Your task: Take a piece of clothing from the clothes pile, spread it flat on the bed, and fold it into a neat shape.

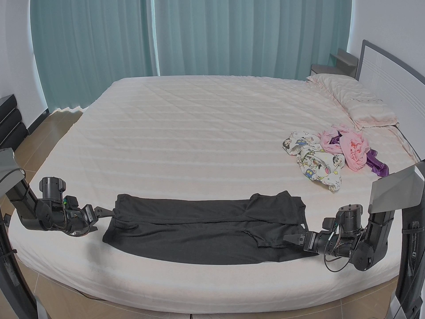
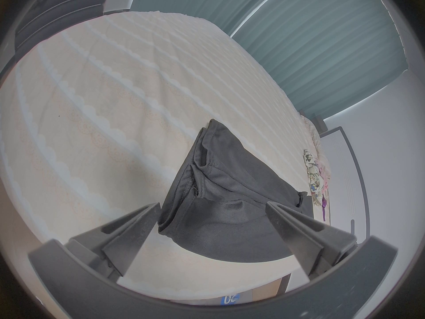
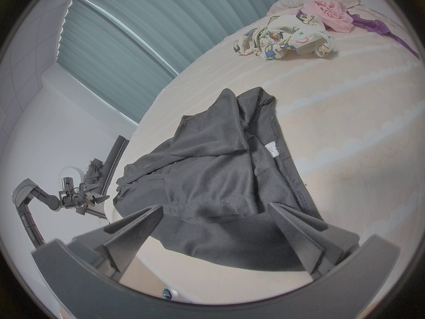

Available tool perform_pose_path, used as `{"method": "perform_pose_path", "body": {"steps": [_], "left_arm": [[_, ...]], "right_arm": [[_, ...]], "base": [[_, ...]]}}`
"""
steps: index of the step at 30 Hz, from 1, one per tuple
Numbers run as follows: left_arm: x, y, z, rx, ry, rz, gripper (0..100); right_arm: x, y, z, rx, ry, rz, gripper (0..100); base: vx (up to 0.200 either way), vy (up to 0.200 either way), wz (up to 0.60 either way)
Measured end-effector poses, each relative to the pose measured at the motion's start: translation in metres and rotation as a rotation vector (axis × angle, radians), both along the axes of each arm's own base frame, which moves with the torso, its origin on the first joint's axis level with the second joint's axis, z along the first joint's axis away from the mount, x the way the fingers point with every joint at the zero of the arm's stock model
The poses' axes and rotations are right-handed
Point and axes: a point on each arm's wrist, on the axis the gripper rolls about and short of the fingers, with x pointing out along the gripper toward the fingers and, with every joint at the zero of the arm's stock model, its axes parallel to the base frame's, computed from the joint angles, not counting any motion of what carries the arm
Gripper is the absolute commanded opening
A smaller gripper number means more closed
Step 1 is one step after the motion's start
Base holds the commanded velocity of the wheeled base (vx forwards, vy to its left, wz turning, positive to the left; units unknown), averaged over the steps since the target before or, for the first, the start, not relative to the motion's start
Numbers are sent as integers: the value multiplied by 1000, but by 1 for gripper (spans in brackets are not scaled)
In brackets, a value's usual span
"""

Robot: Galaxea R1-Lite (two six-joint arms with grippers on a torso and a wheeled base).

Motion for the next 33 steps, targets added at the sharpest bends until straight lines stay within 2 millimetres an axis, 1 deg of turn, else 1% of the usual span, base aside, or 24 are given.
{"method": "perform_pose_path", "body": {"steps": [8,9,14,20,33], "left_arm": [[1,0,0,0,-3,1,100],[1,0,1,0,-3,0,100],[1,0,1,1,-5,0,100],[1,0,0,1,-4,0,100],[1,0,0,2,-5,0,100]], "right_arm": [[9,4,-9,15,3,-17,100],[10,5,-9,21,8,-24,0],[10,7,-10,26,13,-27,0],[4,7,-9,0,56,-40,0],[-5,4,15,-13,93,-36,0]], "base": [[0,0,0],[0,0,0],[0,0,0],[0,0,0],[0,0,0]]}}
